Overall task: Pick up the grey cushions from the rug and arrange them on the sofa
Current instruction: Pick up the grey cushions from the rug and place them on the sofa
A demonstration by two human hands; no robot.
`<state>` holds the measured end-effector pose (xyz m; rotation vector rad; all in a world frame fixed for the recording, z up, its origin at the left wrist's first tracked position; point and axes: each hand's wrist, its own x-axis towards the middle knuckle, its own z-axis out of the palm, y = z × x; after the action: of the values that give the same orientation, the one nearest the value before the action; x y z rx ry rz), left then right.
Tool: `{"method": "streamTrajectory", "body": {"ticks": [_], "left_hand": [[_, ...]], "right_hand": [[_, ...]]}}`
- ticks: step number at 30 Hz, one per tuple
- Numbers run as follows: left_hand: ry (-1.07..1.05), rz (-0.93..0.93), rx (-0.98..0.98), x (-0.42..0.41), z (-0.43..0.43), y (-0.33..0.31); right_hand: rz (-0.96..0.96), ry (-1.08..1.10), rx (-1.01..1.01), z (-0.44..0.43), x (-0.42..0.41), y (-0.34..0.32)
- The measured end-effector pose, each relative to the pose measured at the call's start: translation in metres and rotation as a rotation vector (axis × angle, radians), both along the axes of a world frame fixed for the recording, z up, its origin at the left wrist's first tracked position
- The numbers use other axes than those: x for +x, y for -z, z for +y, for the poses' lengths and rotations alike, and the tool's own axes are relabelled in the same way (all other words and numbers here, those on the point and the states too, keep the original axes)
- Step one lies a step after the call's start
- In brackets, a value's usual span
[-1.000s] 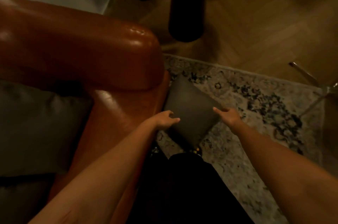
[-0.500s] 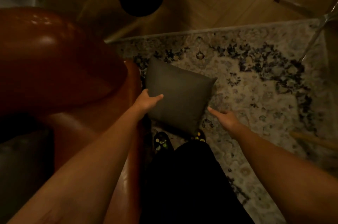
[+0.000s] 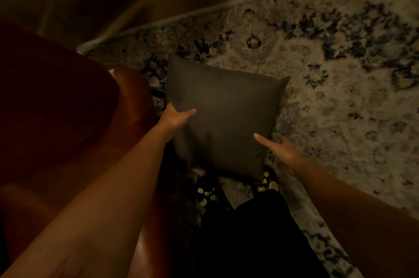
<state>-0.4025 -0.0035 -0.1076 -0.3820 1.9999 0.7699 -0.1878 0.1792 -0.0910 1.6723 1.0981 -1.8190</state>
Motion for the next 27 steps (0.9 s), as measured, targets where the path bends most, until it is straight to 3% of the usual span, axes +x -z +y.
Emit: {"method": "streamTrajectory", "body": {"ticks": [8, 13, 19, 27], "left_hand": [[-0.044, 0.083, -0.002, -0.039, -0.022, 0.112], [-0.15, 0.076, -0.033, -0.047, 0.007, 0.099], [-0.228, 0.079, -0.032, -0.055, 0.001, 0.131], [-0.307, 0.072, 0.083, -0.048, -0.011, 0.124]], "right_hand": [[0.064, 0.126, -0.012, -0.007, -0.008, 0.101], [0.075, 0.181, 0.04, 0.002, -0.018, 0.141], [0.064, 0.168, 0.104, 0.015, -0.029, 0.168], [0.118, 0.217, 0.143, 0.005, -0.024, 0.166]]}}
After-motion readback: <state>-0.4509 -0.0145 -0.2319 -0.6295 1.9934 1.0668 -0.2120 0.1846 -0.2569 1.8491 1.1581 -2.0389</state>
